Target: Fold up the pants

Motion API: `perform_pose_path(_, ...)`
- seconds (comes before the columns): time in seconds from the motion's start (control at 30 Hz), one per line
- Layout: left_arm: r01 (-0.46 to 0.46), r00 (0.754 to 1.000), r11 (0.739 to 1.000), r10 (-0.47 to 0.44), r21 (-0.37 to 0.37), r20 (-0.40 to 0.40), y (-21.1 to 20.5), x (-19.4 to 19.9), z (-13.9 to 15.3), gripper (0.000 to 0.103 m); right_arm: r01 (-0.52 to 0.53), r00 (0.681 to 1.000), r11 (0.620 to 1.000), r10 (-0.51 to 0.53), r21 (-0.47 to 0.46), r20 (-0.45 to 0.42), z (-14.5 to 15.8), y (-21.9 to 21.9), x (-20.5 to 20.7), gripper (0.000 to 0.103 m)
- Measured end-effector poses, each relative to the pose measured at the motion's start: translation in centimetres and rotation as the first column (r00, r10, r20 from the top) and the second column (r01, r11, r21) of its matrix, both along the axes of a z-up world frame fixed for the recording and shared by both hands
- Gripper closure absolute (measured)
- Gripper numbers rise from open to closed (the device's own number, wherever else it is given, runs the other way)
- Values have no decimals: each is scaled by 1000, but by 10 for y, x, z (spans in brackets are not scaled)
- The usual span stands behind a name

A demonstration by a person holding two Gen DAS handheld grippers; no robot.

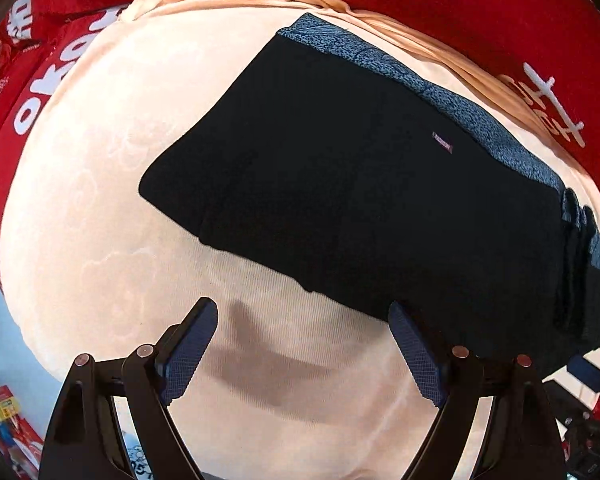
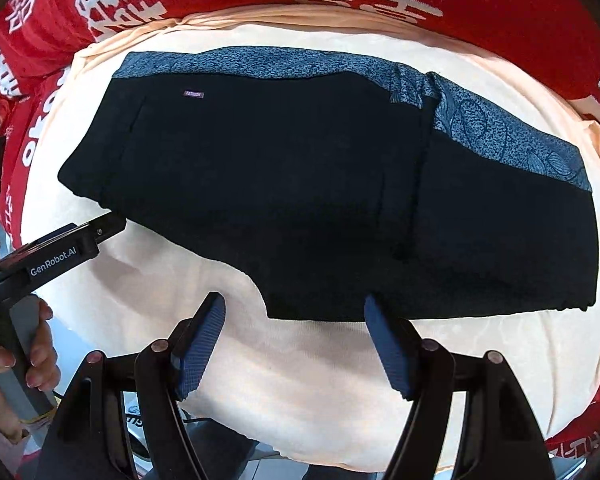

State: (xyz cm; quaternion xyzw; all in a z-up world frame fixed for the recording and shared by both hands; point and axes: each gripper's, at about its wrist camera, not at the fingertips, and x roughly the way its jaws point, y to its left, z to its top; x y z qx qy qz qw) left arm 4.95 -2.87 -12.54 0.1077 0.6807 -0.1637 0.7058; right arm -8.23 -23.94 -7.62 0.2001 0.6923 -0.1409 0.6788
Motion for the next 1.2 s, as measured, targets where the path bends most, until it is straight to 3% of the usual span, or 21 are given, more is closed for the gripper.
perform_pose_path(0.2, -22, 1000, 999, 22, -23, -12, 3, 13, 0, 15, 5, 1000, 1000, -5, 10, 1, -3, -1, 2, 28)
perform_pose_path(0.47, -119, 993, 974, 113, -193, -42, 41, 30, -3, 15, 14, 1000, 1000, -14, 16, -2, -2, -5, -3, 28)
perform_pose_path(0.6, -171, 985, 943, 154, -286, -82, 52, 38, -10, 15, 15, 1000, 1000, -15, 20, 3, -2, -4, -2, 28)
perform_pose_path(0.77, -200, 978, 875, 148, -440, -150, 49, 46, -14, 15, 2, 1000, 1000, -2, 28, -2, -7, 0, -1, 27)
perform_pose_path(0.9, -245, 968, 833, 181, -497, -174, 36, 47, -19, 14, -7, 1000, 999, 7, 35, -2, -10, 4, 1, 27)
perform_pose_path(1.0, -296, 955, 785, 223, -545, -198, 36, 45, -21, 4, -8, 1000, 999, 8, 40, 3, -10, 6, 2, 27)
perform_pose_path(1.13, -306, 952, 802, 252, -513, -173, 22, 46, -16, 2, -16, 1000, 999, 16, 42, 8, -11, 10, 5, 27)
perform_pose_path(1.2, -316, 949, 788, 267, -528, -170, 18, 49, -8, 2, -18, 1000, 999, 18, 43, 8, -10, 11, 7, 28)
